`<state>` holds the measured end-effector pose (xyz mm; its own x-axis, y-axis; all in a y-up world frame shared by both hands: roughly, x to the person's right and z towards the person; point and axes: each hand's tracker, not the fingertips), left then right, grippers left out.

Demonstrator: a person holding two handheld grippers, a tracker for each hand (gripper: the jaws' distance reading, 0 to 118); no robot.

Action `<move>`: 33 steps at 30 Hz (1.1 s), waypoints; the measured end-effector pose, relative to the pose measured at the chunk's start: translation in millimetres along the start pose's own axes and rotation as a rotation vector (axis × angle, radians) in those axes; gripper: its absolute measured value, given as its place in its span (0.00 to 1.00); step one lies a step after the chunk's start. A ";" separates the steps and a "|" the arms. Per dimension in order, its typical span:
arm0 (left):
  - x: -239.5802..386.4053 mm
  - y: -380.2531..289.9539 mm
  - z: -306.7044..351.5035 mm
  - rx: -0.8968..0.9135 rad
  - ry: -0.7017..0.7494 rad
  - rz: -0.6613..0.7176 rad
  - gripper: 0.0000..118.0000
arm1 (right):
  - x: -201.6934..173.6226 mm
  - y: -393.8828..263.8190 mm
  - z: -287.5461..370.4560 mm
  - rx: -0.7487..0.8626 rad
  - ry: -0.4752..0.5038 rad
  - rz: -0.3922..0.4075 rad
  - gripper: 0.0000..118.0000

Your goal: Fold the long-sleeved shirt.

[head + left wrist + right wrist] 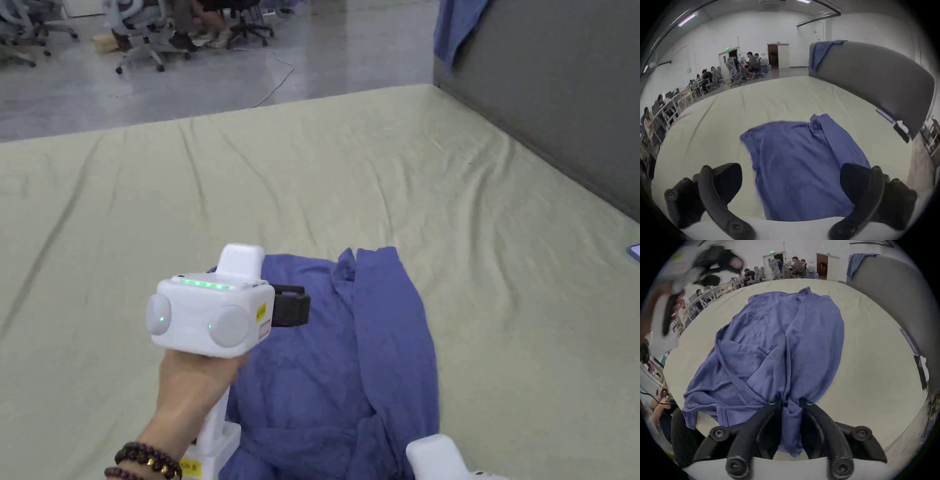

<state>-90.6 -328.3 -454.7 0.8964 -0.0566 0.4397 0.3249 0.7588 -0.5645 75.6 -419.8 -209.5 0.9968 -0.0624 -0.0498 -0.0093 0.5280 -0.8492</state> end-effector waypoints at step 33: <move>-137.2 190.2 74.3 0.292 0.008 0.279 0.00 | 88.9 193.3 158.8 0.543 -0.057 -0.032 0.13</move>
<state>-174.2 -128.0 -570.5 0.9406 0.1736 0.2918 -0.0297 0.8981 -0.4388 175.1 -188.8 -294.7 0.9988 -0.0476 0.0130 0.0483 0.8889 -0.4555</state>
